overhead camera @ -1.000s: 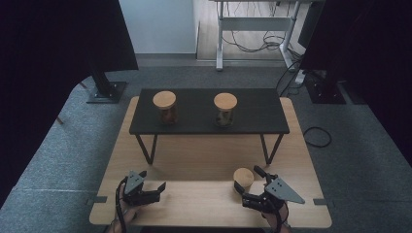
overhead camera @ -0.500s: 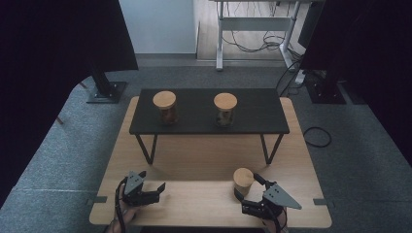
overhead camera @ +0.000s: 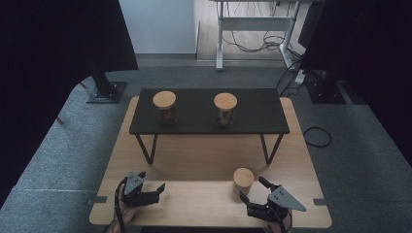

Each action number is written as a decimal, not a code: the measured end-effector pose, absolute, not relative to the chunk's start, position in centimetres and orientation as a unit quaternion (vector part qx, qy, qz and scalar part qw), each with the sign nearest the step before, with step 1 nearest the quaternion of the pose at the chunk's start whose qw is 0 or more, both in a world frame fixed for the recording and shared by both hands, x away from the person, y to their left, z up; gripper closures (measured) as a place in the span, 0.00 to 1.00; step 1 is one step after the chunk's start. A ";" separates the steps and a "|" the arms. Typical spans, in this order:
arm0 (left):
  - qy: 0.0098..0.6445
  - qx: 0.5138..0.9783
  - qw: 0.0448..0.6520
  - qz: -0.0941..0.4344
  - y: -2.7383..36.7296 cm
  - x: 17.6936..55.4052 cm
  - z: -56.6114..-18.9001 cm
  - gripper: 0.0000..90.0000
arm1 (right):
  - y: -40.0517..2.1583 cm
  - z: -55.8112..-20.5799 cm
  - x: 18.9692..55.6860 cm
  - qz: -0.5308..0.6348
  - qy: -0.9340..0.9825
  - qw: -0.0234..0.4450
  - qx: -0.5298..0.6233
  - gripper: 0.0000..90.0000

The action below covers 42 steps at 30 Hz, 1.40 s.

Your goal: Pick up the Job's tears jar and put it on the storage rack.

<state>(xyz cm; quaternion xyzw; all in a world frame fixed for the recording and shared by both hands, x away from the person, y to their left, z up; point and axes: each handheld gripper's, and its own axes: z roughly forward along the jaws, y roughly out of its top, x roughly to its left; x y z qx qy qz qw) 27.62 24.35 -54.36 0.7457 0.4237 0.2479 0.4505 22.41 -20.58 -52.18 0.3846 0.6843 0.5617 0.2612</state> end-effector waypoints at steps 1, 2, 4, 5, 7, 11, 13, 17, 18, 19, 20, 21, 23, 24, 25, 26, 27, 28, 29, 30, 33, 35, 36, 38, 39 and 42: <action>0.423 0.746 0.450 0.248 24.3 27.6 -54.4 0.07 | -20.6 -52.3 22.4 0.558 0.686 0.264 0.386 0.11; 0.423 0.746 0.450 0.248 24.3 27.6 -54.4 0.07 | -20.7 -52.4 22.5 0.555 0.687 0.264 0.388 0.10; 0.423 0.746 0.451 0.247 24.2 27.6 -54.4 0.07 | -20.8 -52.6 22.6 0.549 0.689 0.267 0.392 0.09; 0.423 0.746 0.451 0.247 24.2 27.6 -54.4 0.07 | -20.9 -52.7 22.6 0.547 0.689 0.267 0.393 0.09; 0.423 0.747 0.450 0.247 24.2 27.6 -54.4 0.07 | -21.0 -52.8 22.8 0.544 0.690 0.268 0.396 0.09; 0.422 0.748 0.449 0.246 24.1 27.6 -54.4 0.07 | -21.1 -53.2 23.2 0.534 0.691 0.273 0.404 0.08; 0.421 0.749 0.449 0.246 24.0 27.6 -54.5 0.07 | -21.0 -53.4 23.5 0.532 0.693 0.270 0.406 0.08; 0.423 0.749 0.449 0.242 24.0 27.6 -54.5 0.07 | -20.8 -53.7 23.8 0.524 0.699 0.269 0.406 0.07; 0.423 0.749 0.449 0.242 24.0 27.6 -54.5 0.07 | -20.8 -53.8 23.9 0.521 0.699 0.271 0.407 0.07; 0.422 0.750 0.448 0.242 24.0 27.6 -54.5 0.07 | -20.8 -53.9 24.0 0.520 0.700 0.271 0.408 0.07; 0.422 0.750 0.448 0.242 23.9 27.6 -54.5 0.07 | -20.7 -53.9 24.0 0.520 0.699 0.271 0.409 0.07; 0.421 0.751 0.448 0.242 23.9 27.6 -54.5 0.07 | -20.7 -53.9 24.1 0.518 0.699 0.273 0.411 0.07; 0.421 0.751 0.447 0.242 23.9 27.6 -54.6 0.07 | -20.7 -54.0 24.3 0.516 0.699 0.274 0.412 0.07; 0.421 0.751 0.448 0.241 23.9 27.6 -54.5 0.07 | -20.7 -54.0 24.3 0.514 0.700 0.275 0.412 0.07; 0.421 0.751 0.448 0.241 23.9 27.6 -54.5 0.07 | -20.6 -54.0 24.4 0.512 0.701 0.276 0.412 0.07; 0.421 0.751 0.448 0.241 23.9 27.6 -54.5 0.07 | -20.6 -54.1 24.4 0.512 0.702 0.275 0.412 0.07; 0.421 0.751 0.448 0.241 23.9 27.6 -54.6 0.07 | -20.5 -54.1 24.5 0.512 0.703 0.273 0.412 0.07; 0.421 0.752 0.448 0.240 23.9 27.6 -54.6 0.07 | -20.4 -54.2 24.5 0.510 0.705 0.273 0.411 0.07; 0.420 0.752 0.447 0.240 23.9 27.6 -54.6 0.07 | -20.3 -54.2 24.6 0.507 0.707 0.274 0.410 0.06; 0.420 0.752 0.447 0.240 23.8 27.6 -54.6 0.07 | -20.2 -54.3 24.7 0.505 0.708 0.274 0.409 0.06; 0.420 0.752 0.447 0.240 23.8 27.6 -54.6 0.07 | -19.9 -54.4 25.1 0.498 0.711 0.279 0.411 0.06; 0.420 0.753 0.447 0.240 23.8 27.6 -54.6 0.07 | -19.7 -54.5 25.3 0.497 0.713 0.277 0.411 0.07; 0.420 0.753 0.447 0.240 23.8 27.6 -54.6 0.07 | -19.6 -54.5 25.4 0.496 0.714 0.276 0.411 0.07; 0.421 0.753 0.446 0.240 23.8 27.7 -54.6 0.07 | -19.3 -54.6 25.7 0.492 0.717 0.275 0.410 0.07; 0.421 0.753 0.446 0.240 23.8 27.7 -54.6 0.07 | -19.2 -54.7 25.9 0.487 0.718 0.276 0.412 0.07; 0.422 0.753 0.445 0.240 23.8 27.7 -54.6 0.07 | -18.7 -54.8 26.4 0.481 0.722 0.277 0.413 0.08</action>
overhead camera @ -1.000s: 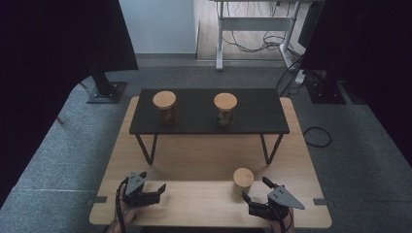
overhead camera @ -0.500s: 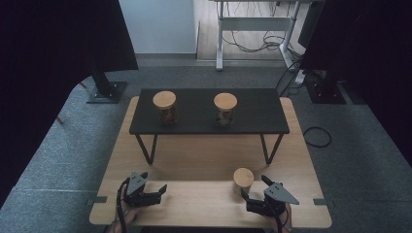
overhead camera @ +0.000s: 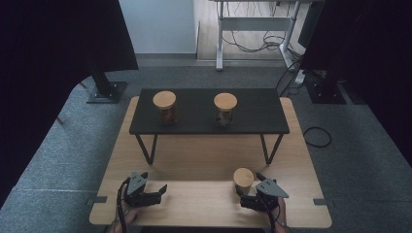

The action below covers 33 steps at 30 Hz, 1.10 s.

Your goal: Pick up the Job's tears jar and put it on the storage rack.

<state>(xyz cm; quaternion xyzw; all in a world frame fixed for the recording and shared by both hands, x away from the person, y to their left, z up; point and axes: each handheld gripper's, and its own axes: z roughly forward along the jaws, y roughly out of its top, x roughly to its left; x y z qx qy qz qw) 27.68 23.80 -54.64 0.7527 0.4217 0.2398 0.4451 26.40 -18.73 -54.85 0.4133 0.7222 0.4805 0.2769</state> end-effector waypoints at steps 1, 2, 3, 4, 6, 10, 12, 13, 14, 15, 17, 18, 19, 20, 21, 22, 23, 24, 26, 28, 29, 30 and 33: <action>0.421 0.753 0.445 0.239 23.8 27.7 -54.6 0.07 | -18.6 -54.9 26.5 0.480 0.723 0.276 0.413 0.08; 0.421 0.753 0.445 0.239 23.8 27.6 -54.6 0.07 | -18.4 -54.9 26.7 0.480 0.724 0.275 0.412 0.08; 0.421 0.753 0.445 0.239 23.7 27.6 -54.6 0.07 | -18.3 -54.9 26.8 0.479 0.726 0.274 0.411 0.08; 0.421 0.753 0.445 0.239 23.7 27.6 -54.6 0.07 | -18.1 -55.0 26.9 0.476 0.727 0.273 0.411 0.08; 0.420 0.754 0.445 0.239 23.7 27.6 -54.7 0.07 | -17.9 -55.2 27.2 0.471 0.731 0.273 0.411 0.08; 0.418 0.755 0.445 0.239 23.7 27.6 -54.7 0.07 | -17.8 -55.2 27.6 0.466 0.731 0.274 0.415 0.09; 0.418 0.755 0.445 0.239 23.7 27.6 -54.7 0.07 | -17.7 -55.2 27.8 0.466 0.732 0.272 0.416 0.11; 0.418 0.755 0.445 0.239 23.7 27.6 -54.7 0.07 | -17.6 -55.2 27.8 0.464 0.733 0.272 0.416 0.12; 0.418 0.755 0.445 0.239 23.7 27.6 -54.7 0.07 | -17.6 -55.2 27.8 0.464 0.733 0.272 0.416 0.12; 0.418 0.755 0.445 0.239 23.7 27.6 -54.7 0.07 | -17.3 -55.2 27.9 0.461 0.735 0.273 0.416 0.16; 0.418 0.755 0.445 0.240 23.7 27.6 -54.7 0.07 | -17.2 -55.2 27.9 0.458 0.735 0.277 0.417 0.19; 0.418 0.755 0.445 0.240 23.7 27.6 -54.7 0.07 | -17.0 -55.2 27.9 0.456 0.737 0.276 0.417 0.24; 0.417 0.756 0.444 0.240 23.7 27.6 -54.7 0.07 | -17.0 -55.2 27.9 0.456 0.737 0.276 0.417 0.24; 0.417 0.756 0.444 0.241 23.7 27.6 -54.6 0.07 | -16.9 -55.2 27.9 0.455 0.737 0.278 0.416 0.26; 0.417 0.756 0.444 0.241 23.7 27.6 -54.6 0.07 | -16.7 -55.1 27.9 0.453 0.736 0.278 0.420 0.26; 0.418 0.755 0.444 0.241 23.7 27.6 -54.6 0.07 | -16.7 -55.1 27.9 0.453 0.735 0.278 0.420 0.27; 0.418 0.755 0.444 0.241 23.7 27.6 -54.6 0.07 | -16.7 -55.1 27.9 0.454 0.735 0.278 0.420 0.27; 0.418 0.755 0.444 0.241 23.7 27.6 -54.6 0.07 | -16.7 -55.1 27.9 0.454 0.735 0.278 0.420 0.27; 0.418 0.755 0.444 0.241 23.7 27.6 -54.6 0.07 | -16.7 -55.1 27.9 0.455 0.734 0.278 0.422 0.27; 0.417 0.755 0.444 0.241 23.7 27.6 -54.6 0.07 | -16.7 -55.1 27.9 0.455 0.733 0.278 0.422 0.27; 0.417 0.755 0.444 0.241 23.7 27.6 -54.6 0.07 | -16.7 -55.2 27.9 0.456 0.733 0.278 0.422 0.27; 0.417 0.755 0.445 0.240 23.7 27.6 -54.6 0.07 | -16.7 -55.2 27.9 0.456 0.732 0.278 0.422 0.27; 0.417 0.755 0.446 0.240 23.7 27.6 -54.6 0.07 | -16.7 -55.2 27.9 0.456 0.732 0.279 0.422 0.27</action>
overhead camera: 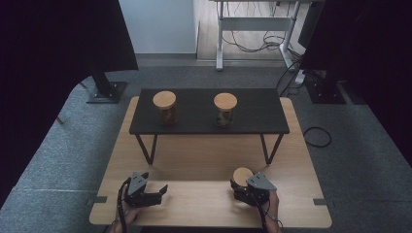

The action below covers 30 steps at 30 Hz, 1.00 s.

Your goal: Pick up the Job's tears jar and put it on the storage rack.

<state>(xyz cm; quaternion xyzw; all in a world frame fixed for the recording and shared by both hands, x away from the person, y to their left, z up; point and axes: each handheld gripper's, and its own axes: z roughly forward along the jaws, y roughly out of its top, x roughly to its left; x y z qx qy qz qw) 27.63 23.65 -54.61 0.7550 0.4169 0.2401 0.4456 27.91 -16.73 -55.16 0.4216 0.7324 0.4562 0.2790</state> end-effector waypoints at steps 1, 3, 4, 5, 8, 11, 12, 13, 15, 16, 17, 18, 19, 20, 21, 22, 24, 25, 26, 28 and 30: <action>0.417 0.755 0.445 0.240 23.7 27.6 -54.6 0.07 | -16.7 -55.2 27.9 0.456 0.732 0.279 0.421 0.27; 0.417 0.755 0.445 0.240 23.7 27.6 -54.6 0.07 | -16.7 -55.2 27.9 0.456 0.733 0.279 0.420 0.27; 0.417 0.755 0.445 0.241 23.7 27.6 -54.6 0.07 | -16.7 -55.1 27.9 0.457 0.734 0.278 0.419 0.27; 0.418 0.754 0.445 0.241 23.7 27.6 -54.6 0.07 | -16.7 -55.1 27.9 0.457 0.735 0.278 0.418 0.27; 0.418 0.754 0.445 0.241 23.7 27.6 -54.6 0.07 | -16.7 -55.1 27.8 0.456 0.736 0.280 0.415 0.27; 0.418 0.754 0.445 0.241 23.7 27.6 -54.6 0.07 | -16.7 -55.1 27.7 0.456 0.737 0.279 0.414 0.27; 0.418 0.754 0.445 0.241 23.7 27.6 -54.6 0.07 | -16.7 -55.1 27.7 0.456 0.737 0.280 0.412 0.27; 0.418 0.755 0.445 0.241 23.7 27.6 -54.6 0.07 | -16.6 -55.1 27.7 0.455 0.738 0.281 0.412 0.27; 0.418 0.755 0.444 0.241 23.7 27.6 -54.6 0.07 | -16.6 -55.1 27.6 0.455 0.738 0.282 0.410 0.27; 0.418 0.755 0.444 0.241 23.7 27.6 -54.6 0.07 | -16.6 -55.1 27.6 0.456 0.738 0.282 0.409 0.27; 0.417 0.755 0.445 0.241 23.7 27.6 -54.6 0.07 | -16.6 -55.0 27.6 0.457 0.738 0.284 0.407 0.27; 0.417 0.755 0.445 0.241 23.7 27.6 -54.6 0.07 | -16.6 -55.0 27.5 0.458 0.737 0.285 0.408 0.27; 0.417 0.755 0.445 0.241 23.7 27.6 -54.6 0.07 | -16.6 -54.9 27.5 0.459 0.736 0.287 0.407 0.27; 0.418 0.755 0.446 0.240 23.7 27.6 -54.6 0.07 | -16.7 -54.8 27.4 0.461 0.734 0.287 0.407 0.27; 0.417 0.754 0.446 0.240 23.7 27.6 -54.6 0.07 | -16.7 -54.7 27.3 0.463 0.732 0.288 0.408 0.27; 0.417 0.754 0.446 0.240 23.7 27.6 -54.6 0.07 | -16.8 -54.6 27.3 0.465 0.731 0.289 0.408 0.27; 0.418 0.754 0.446 0.240 23.7 27.6 -54.6 0.07 | -16.9 -54.5 27.1 0.467 0.729 0.290 0.408 0.27; 0.417 0.754 0.446 0.240 23.7 27.6 -54.6 0.07 | -17.0 -54.4 27.0 0.468 0.728 0.291 0.408 0.27; 0.417 0.754 0.446 0.240 23.7 27.6 -54.6 0.07 | -17.1 -54.3 27.0 0.470 0.727 0.291 0.408 0.27; 0.417 0.754 0.447 0.240 23.8 27.7 -54.6 0.07 | -17.2 -54.2 26.8 0.473 0.725 0.291 0.407 0.27; 0.417 0.754 0.446 0.240 23.8 27.7 -54.5 0.07 | -17.3 -54.1 26.6 0.474 0.725 0.292 0.405 0.27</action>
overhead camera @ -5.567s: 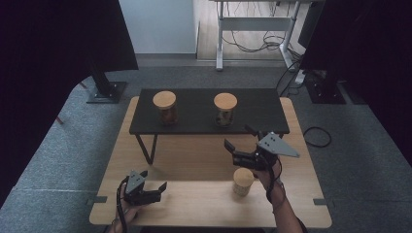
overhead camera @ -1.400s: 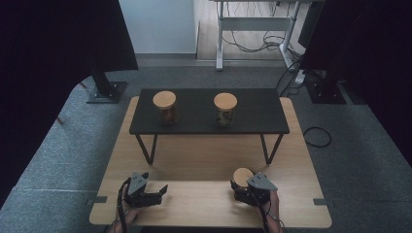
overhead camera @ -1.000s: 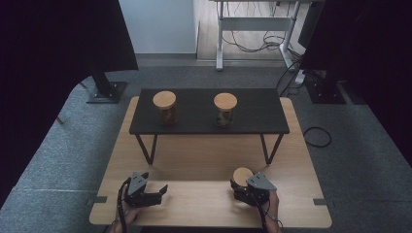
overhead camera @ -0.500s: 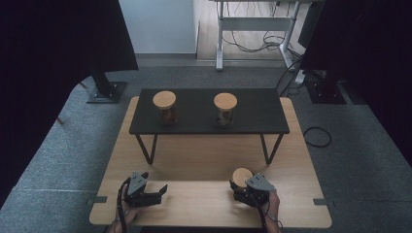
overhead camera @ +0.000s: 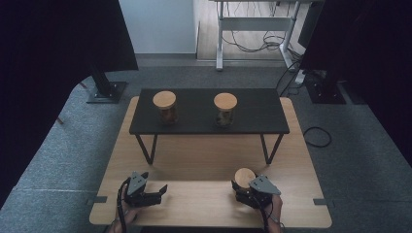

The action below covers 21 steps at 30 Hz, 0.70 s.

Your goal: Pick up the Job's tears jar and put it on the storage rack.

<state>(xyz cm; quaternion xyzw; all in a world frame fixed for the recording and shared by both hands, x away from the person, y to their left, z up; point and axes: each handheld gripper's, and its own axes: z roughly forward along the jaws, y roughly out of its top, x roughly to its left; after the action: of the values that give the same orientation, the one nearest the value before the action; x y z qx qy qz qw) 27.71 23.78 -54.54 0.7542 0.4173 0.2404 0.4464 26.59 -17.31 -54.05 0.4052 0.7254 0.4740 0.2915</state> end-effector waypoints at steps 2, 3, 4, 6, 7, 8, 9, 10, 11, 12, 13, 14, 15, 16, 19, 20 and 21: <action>0.417 0.754 0.447 0.240 23.8 27.7 -54.5 0.07 | -17.4 -53.9 26.4 0.475 0.725 0.292 0.405 0.27; 0.417 0.754 0.447 0.240 23.8 27.7 -54.5 0.07 | -17.4 -53.9 26.3 0.476 0.724 0.293 0.404 0.27; 0.417 0.755 0.446 0.240 23.7 27.7 -54.6 0.07 | -17.5 -53.8 26.2 0.478 0.723 0.293 0.404 0.27; 0.416 0.755 0.446 0.240 23.7 27.7 -54.6 0.07 | -17.6 -53.5 26.0 0.481 0.721 0.295 0.402 0.27; 0.416 0.755 0.446 0.240 23.7 27.7 -54.6 0.07 | -17.6 -53.4 25.9 0.483 0.720 0.296 0.401 0.27; 0.417 0.755 0.446 0.240 23.7 27.7 -54.6 0.07 | -17.7 -53.3 25.8 0.484 0.719 0.296 0.401 0.27; 0.416 0.755 0.446 0.240 23.7 27.7 -54.6 0.07 | -17.7 -53.2 25.7 0.486 0.718 0.297 0.400 0.27; 0.417 0.755 0.446 0.240 23.7 27.7 -54.6 0.07 | -17.8 -53.1 25.6 0.487 0.717 0.298 0.400 0.27; 0.417 0.755 0.446 0.240 23.7 27.7 -54.6 0.07 | -17.8 -53.1 25.5 0.488 0.716 0.299 0.399 0.27; 0.417 0.755 0.446 0.240 23.7 27.7 -54.6 0.07 | -17.9 -53.0 25.4 0.489 0.715 0.300 0.399 0.27; 0.417 0.755 0.446 0.240 23.7 27.7 -54.6 0.07 | -17.9 -52.9 25.3 0.490 0.714 0.300 0.399 0.27; 0.416 0.755 0.446 0.240 23.7 27.7 -54.6 0.07 | -18.0 -52.8 25.2 0.491 0.714 0.301 0.399 0.27; 0.417 0.755 0.446 0.240 23.7 27.7 -54.6 0.07 | -18.0 -52.7 25.1 0.492 0.713 0.302 0.398 0.27; 0.417 0.754 0.446 0.240 23.7 27.7 -54.6 0.07 | -18.1 -52.7 25.0 0.493 0.712 0.303 0.398 0.27; 0.417 0.754 0.447 0.241 23.7 27.7 -54.5 0.07 | -18.2 -52.5 24.8 0.496 0.710 0.304 0.396 0.27; 0.418 0.754 0.447 0.240 23.7 27.7 -54.5 0.07 | -18.3 -52.5 24.7 0.496 0.711 0.304 0.396 0.27; 0.417 0.754 0.447 0.241 23.7 27.7 -54.5 0.07 | -18.3 -52.4 24.7 0.497 0.710 0.304 0.395 0.27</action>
<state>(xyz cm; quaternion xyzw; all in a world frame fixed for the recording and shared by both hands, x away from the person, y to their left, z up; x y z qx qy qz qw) 27.69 23.71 -54.54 0.7536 0.4174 0.2406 0.4472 24.66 -18.32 -52.45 0.3953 0.7102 0.4966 0.3045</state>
